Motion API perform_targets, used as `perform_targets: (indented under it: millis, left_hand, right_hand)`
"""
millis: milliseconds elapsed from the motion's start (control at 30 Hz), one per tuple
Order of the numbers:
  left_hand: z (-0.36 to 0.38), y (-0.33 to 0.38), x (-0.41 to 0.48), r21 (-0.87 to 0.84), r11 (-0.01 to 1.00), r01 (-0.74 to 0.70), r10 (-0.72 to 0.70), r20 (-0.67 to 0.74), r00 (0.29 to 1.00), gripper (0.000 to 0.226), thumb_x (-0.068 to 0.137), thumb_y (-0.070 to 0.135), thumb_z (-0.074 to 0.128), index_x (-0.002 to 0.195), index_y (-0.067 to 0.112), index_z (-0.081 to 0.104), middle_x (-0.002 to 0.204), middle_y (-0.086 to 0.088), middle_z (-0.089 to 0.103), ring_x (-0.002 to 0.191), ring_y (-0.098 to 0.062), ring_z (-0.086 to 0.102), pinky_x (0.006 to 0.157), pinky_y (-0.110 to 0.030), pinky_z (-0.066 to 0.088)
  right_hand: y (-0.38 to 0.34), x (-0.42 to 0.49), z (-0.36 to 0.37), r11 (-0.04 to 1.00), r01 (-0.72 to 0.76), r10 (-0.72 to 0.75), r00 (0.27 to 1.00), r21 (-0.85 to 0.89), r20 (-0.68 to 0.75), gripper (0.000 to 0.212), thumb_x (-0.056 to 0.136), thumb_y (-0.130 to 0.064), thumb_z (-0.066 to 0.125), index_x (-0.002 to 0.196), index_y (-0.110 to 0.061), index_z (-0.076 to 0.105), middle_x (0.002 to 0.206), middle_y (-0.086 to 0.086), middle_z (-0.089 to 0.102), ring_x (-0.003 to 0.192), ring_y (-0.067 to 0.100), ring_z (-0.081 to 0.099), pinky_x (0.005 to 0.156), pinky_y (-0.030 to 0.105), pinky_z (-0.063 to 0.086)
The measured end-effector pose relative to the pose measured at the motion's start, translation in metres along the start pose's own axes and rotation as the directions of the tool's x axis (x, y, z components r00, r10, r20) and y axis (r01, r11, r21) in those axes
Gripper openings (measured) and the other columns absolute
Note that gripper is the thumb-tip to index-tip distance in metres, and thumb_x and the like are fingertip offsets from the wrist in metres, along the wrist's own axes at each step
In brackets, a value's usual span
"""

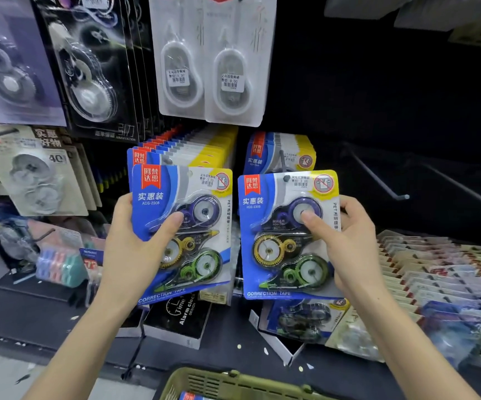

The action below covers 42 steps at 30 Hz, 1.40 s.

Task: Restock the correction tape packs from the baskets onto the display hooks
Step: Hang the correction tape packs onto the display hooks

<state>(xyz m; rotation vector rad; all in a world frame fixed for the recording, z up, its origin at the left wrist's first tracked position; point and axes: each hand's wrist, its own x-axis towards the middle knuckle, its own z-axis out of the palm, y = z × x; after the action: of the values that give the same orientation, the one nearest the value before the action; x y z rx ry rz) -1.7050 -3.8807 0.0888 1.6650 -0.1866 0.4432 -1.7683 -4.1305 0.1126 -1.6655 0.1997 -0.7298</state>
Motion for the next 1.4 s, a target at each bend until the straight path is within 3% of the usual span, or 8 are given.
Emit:
perform_targets:
  millis: [167,400,733,867,967,1100,1267,1400]
  left_hand:
    - [-0.001,-0.002,0.002,0.002,1.000,-0.017,0.017,-0.012,1.000,0.037,0.086,0.028,0.072,0.116,0.025,0.051,0.103,0.015,0.065,0.086,0.003,0.062,0.073,-0.017,0.045]
    - [0.007,0.000,0.006,-0.017,0.999,-0.045,0.045,-0.006,0.999,0.032,0.087,0.025,0.071,0.112,0.024,0.051,0.100,0.016,0.064,0.080,0.010,0.061,0.064,-0.002,0.041]
    - [0.005,-0.002,0.005,-0.005,0.998,-0.055,0.055,0.005,0.998,0.034,0.086,0.022,0.072,0.112,0.022,0.050,0.098,0.021,0.062,0.081,0.012,0.061,0.063,-0.002,0.043]
    - [0.003,0.000,0.000,-0.011,0.998,-0.059,0.059,0.019,0.998,0.034,0.085,0.024,0.072,0.112,0.022,0.051,0.096,0.023,0.063,0.081,0.013,0.061,0.063,-0.002,0.043]
    - [0.005,0.001,-0.006,-0.058,0.998,-0.014,0.018,0.071,0.997,0.036,0.078,0.038,0.076,0.106,0.031,0.053,0.092,0.025,0.067,0.085,0.008,0.064,0.069,-0.009,0.047]
    - [0.017,0.002,-0.021,-0.092,0.995,0.025,-0.007,0.189,0.982,0.038,0.075,0.046,0.077,0.104,0.035,0.055,0.095,0.027,0.068,0.088,0.005,0.065,0.075,-0.019,0.049]
    - [0.021,-0.010,-0.022,0.100,0.990,-0.102,0.070,0.285,0.956,0.045,0.080,0.070,0.055,0.112,0.040,0.054,0.107,0.029,0.065,0.102,0.003,0.061,0.085,-0.025,0.048]
    - [0.015,-0.028,-0.003,0.503,0.706,-0.499,0.437,0.246,0.865,0.059,0.092,0.050,0.045,0.131,0.007,0.057,0.134,-0.012,0.055,0.124,-0.030,0.049,0.102,-0.035,0.035]
  right_hand:
    - [0.015,0.024,0.008,0.998,-0.062,0.062,0.998,-0.014,0.028,0.026,0.087,-0.023,0.073,0.108,-0.023,0.056,0.103,-0.003,0.072,0.094,0.010,0.070,0.078,0.026,0.056]
    - [0.050,0.078,0.036,0.938,-0.078,0.085,0.996,-0.338,0.007,0.043,0.097,-0.041,0.055,0.127,-0.016,0.040,0.110,-0.003,0.058,0.105,0.024,0.059,0.094,0.050,0.049]
    - [0.065,0.101,0.041,0.847,-0.135,0.126,0.991,-0.514,-0.052,0.049,0.096,-0.052,0.050,0.126,-0.014,0.040,0.112,0.004,0.060,0.102,0.029,0.061,0.078,0.039,0.046]
    - [0.057,0.071,0.037,0.710,-0.119,-0.015,0.983,-0.694,-0.183,0.050,0.096,-0.050,0.052,0.129,-0.012,0.045,0.118,0.009,0.060,0.104,0.031,0.060,0.073,0.034,0.041]
    - [0.040,0.029,0.044,0.897,-0.049,0.000,0.994,-0.440,-0.112,0.036,0.096,-0.050,0.051,0.111,-0.018,0.053,0.100,-0.006,0.062,0.096,0.016,0.062,0.077,0.034,0.045]
    - [0.009,-0.022,0.056,0.984,-0.155,0.116,0.936,0.093,0.333,0.030,0.091,-0.037,0.060,0.111,-0.016,0.059,0.105,-0.003,0.071,0.098,0.009,0.068,0.082,0.026,0.054]
    - [0.006,-0.039,0.050,0.976,0.035,-0.072,0.984,0.216,0.165,0.022,0.089,-0.015,0.069,0.108,-0.022,0.061,0.109,0.001,0.072,0.105,0.019,0.067,0.094,0.046,0.054]
    - [0.004,-0.030,0.030,0.978,0.142,-0.145,0.989,0.154,0.010,0.022,0.083,-0.032,0.069,0.103,-0.039,0.061,0.107,-0.004,0.070,0.104,0.020,0.067,0.087,0.052,0.054]
